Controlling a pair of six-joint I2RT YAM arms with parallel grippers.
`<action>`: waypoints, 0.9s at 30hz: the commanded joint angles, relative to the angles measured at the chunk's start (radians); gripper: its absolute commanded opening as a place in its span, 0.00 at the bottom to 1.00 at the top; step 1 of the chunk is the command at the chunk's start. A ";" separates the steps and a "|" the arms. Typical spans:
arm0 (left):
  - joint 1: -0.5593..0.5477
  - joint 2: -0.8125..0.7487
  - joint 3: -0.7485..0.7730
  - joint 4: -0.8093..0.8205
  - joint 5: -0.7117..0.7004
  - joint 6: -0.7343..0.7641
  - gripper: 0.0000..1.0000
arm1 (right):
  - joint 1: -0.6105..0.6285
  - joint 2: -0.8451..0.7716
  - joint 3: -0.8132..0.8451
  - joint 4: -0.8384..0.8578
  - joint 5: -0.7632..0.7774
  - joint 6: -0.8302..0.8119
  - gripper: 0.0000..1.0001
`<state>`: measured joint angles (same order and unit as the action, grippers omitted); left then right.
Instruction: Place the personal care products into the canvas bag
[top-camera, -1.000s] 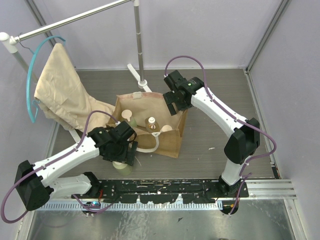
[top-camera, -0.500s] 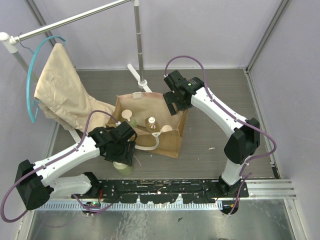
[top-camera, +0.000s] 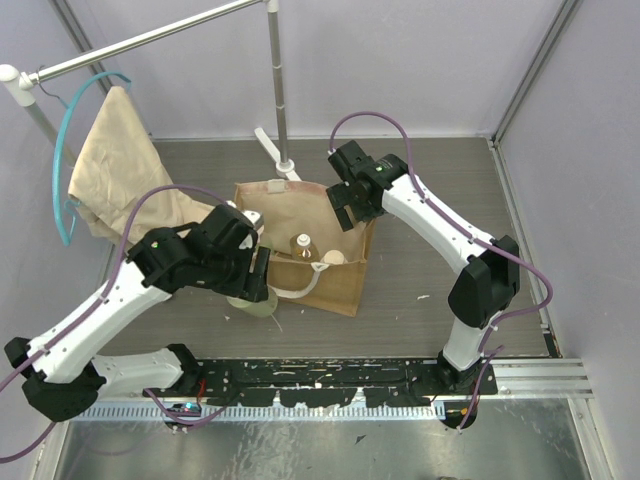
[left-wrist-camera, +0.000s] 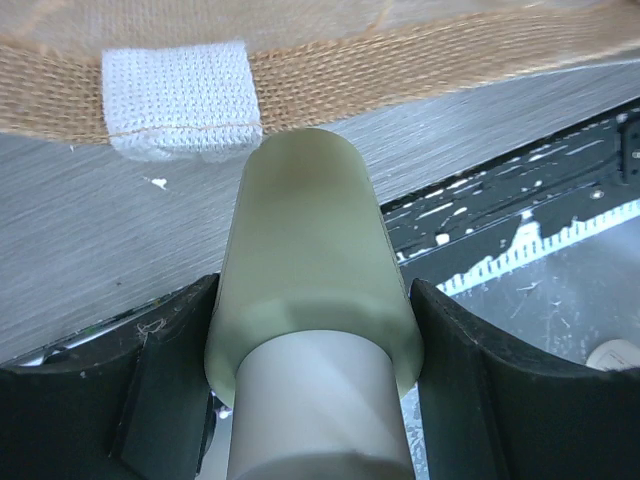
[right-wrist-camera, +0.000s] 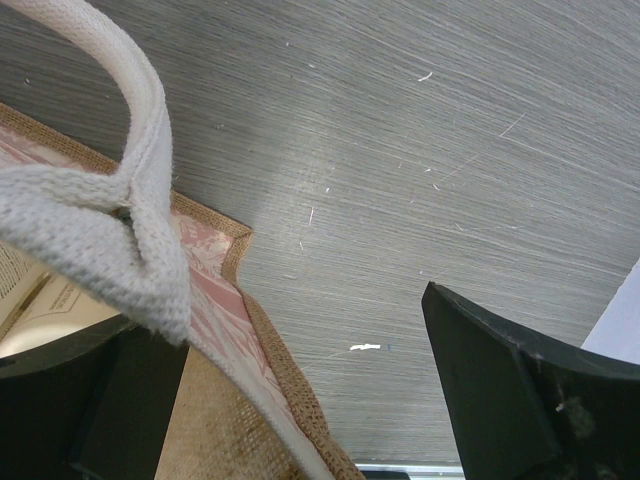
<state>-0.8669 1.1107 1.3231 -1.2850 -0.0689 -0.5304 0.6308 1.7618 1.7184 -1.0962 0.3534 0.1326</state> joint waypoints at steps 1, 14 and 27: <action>-0.003 -0.057 0.133 0.011 0.028 0.019 0.19 | -0.002 0.013 0.019 0.014 0.000 -0.014 1.00; -0.004 -0.018 0.424 0.021 -0.045 0.035 0.18 | -0.002 0.041 0.054 -0.002 -0.002 -0.022 1.00; 0.001 0.115 0.604 0.090 -0.229 0.197 0.16 | -0.002 0.043 0.063 0.002 0.001 -0.028 1.00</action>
<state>-0.8669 1.2011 1.8542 -1.3365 -0.2008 -0.4168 0.6250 1.7962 1.7382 -1.1007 0.3561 0.1101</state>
